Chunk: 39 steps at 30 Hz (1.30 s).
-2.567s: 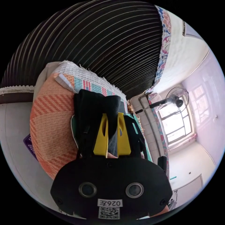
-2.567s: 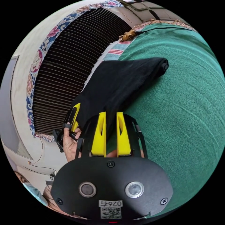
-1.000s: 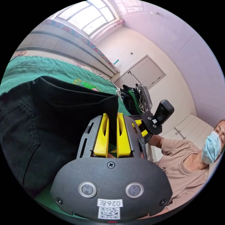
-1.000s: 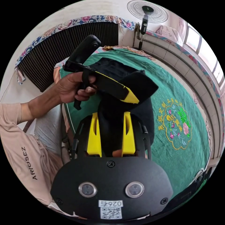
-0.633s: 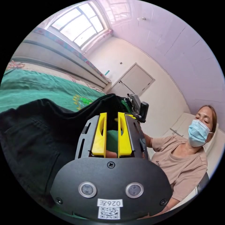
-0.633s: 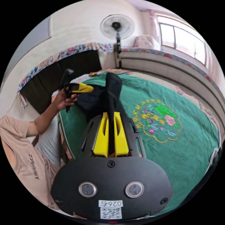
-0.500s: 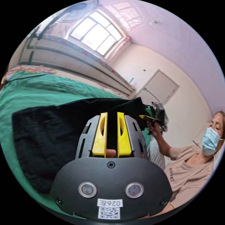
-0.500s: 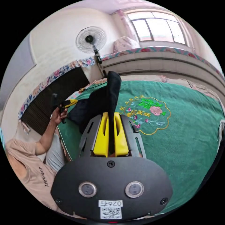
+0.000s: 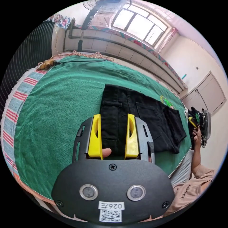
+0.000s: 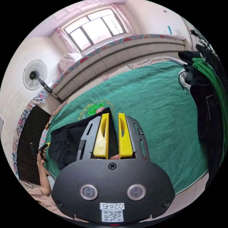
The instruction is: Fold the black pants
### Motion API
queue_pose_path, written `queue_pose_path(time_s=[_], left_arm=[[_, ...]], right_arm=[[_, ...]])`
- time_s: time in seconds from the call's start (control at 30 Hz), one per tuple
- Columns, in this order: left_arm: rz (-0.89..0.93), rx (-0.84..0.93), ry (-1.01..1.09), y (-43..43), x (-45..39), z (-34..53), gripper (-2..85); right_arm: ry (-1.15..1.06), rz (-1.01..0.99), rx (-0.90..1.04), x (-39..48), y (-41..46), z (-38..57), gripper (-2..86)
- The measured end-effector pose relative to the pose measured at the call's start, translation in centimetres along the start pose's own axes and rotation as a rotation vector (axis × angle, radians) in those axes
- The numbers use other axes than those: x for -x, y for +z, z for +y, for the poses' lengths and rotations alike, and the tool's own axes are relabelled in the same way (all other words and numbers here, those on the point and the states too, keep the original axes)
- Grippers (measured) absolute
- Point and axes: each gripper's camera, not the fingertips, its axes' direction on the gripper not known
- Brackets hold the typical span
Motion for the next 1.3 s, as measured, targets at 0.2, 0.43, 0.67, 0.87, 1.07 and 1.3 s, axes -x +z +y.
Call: queue_pose_path(time_s=[0.2, 0.43, 0.67, 0.87, 1.07, 1.3], left_arm=[[-0.025, -0.007, 0.004, 1.8, -0.1, -1.0, 18.5], [0.007, 0.011, -0.019, 1.5, -0.1, -0.9, 16.1], [0.005, 0.038, -0.016, 1.9, 1.2, -0.5, 16.7], [-0.025, 0.02, -0.008, 1.6, 1.7, 0.4, 13.1], [0.004, -0.037, -0.001, 0.4, 2.5, 2.0, 8.0], [0.096, -0.07, -0.045, -0.7, 5.1, 3.3, 7.1]], right_arm=[[-0.45, -0.266, 0.112, 25.4, 6.9, 7.6, 6.5], [-0.879, -0.309, 0.309, 48.3, 17.7, 24.2, 9.9], [-0.841, -0.358, 0.445, 56.0, 28.3, 28.2, 11.6], [-0.863, -0.277, 0.411, 61.9, 32.5, 28.2, 7.6], [-0.934, -0.132, 0.369, 67.2, 35.7, 24.6, -0.5], [-0.892, 0.125, 0.102, 65.3, 30.1, 7.3, -0.8]])
